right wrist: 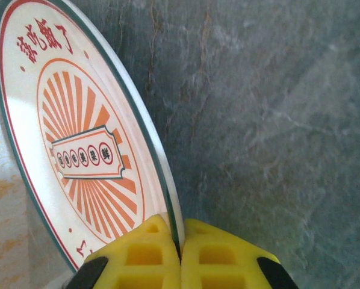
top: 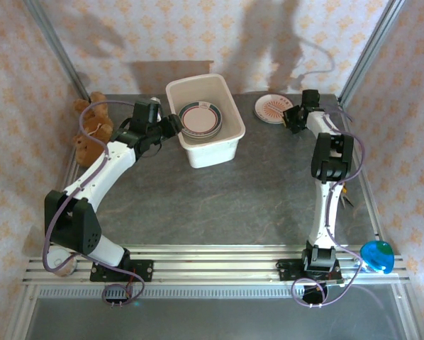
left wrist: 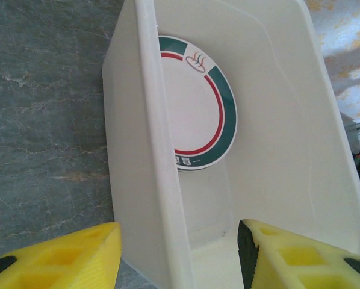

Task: Place the plates into the plastic bin on the countertop

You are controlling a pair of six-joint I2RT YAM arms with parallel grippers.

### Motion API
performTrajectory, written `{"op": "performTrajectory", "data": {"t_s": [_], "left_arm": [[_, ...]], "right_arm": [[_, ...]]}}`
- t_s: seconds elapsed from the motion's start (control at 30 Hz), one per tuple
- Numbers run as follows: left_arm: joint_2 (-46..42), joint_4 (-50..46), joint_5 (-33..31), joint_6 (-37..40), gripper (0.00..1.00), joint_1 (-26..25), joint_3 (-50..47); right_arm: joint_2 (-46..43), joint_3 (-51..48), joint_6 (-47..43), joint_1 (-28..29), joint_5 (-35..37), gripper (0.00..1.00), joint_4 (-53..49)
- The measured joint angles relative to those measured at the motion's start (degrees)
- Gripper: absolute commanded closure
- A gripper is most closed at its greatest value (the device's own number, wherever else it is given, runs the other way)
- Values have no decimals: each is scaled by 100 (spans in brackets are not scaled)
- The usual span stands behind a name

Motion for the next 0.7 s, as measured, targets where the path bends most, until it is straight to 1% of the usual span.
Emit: {"op": "performTrajectory", "data": {"t_s": [0.2, 0.43, 0.7], "left_arm": [[-92, -42, 22, 98, 46, 2, -2], [-472, -33, 63, 173, 46, 7, -144], [-632, -20, 254, 210, 46, 17, -356]], "right_arm": [[-686, -1043, 63, 42, 28, 100, 348], [-1565, -2304, 219, 103, 90, 100, 772], [-2610, -3329, 415, 269, 304, 100, 1088]]}}
